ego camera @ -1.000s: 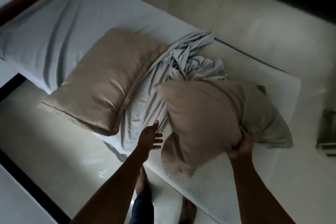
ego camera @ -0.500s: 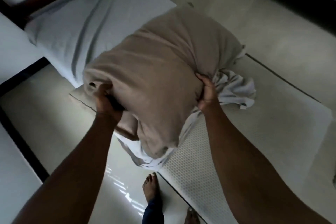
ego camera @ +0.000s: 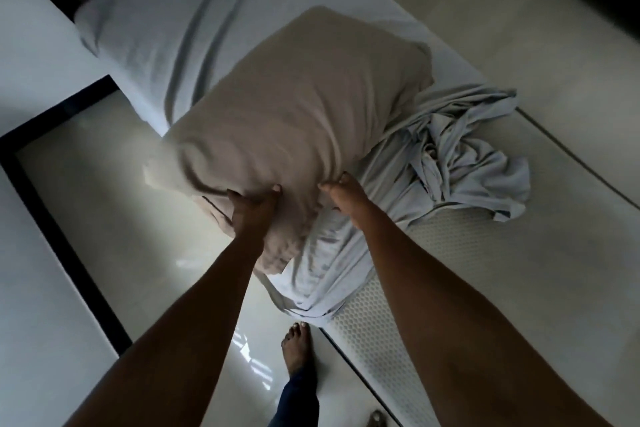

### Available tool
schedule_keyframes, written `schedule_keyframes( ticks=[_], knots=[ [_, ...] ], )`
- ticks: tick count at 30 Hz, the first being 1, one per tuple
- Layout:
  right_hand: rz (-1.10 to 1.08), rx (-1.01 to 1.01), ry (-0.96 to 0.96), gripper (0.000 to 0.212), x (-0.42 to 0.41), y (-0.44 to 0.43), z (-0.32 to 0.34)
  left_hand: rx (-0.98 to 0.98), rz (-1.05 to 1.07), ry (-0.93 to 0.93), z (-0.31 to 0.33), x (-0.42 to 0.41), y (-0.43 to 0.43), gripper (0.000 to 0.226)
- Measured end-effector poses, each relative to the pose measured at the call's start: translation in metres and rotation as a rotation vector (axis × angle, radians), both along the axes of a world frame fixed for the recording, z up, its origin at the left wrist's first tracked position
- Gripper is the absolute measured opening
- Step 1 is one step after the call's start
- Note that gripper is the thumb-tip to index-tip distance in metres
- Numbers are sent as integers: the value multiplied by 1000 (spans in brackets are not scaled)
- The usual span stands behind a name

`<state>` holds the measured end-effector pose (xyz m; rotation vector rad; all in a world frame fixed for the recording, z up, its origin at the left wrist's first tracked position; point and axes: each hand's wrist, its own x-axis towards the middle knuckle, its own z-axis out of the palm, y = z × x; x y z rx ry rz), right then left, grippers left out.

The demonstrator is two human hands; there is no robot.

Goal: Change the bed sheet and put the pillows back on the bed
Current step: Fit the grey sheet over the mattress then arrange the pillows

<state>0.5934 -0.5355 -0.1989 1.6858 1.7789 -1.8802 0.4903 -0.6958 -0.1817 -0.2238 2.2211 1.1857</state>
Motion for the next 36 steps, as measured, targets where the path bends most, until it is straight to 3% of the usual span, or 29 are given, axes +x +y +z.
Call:
schedule_keyframes(
  ticks=[3,9,15,23,25,29,33,36],
  knots=[
    [101,59,-90,41,32,-10,2,-75,-94,39,1,17,-2,103],
    [152,22,-208,63,141,-16,-7,-297,-373,9,0,102,-17,66],
    [123,58,-198,53,278,-17,0,-368,-510,-54,6,225,-18,66],
    [400,145,-268,64,455,-11,33,-319,-883,10,19,405,-5,62],
    [420,157,-287,62,478,-1,36,-282,-988,78,14,439,-3,57],
    [475,170,-336,57,496,18,26,-371,-1143,24,-21,460,5,84],
    [647,189,-420,58,502,25,-4,-394,-1129,-28,-40,456,12,68],
    [728,218,-412,62,502,23,-23,-474,-1115,-101,-58,451,19,74]
  ],
)
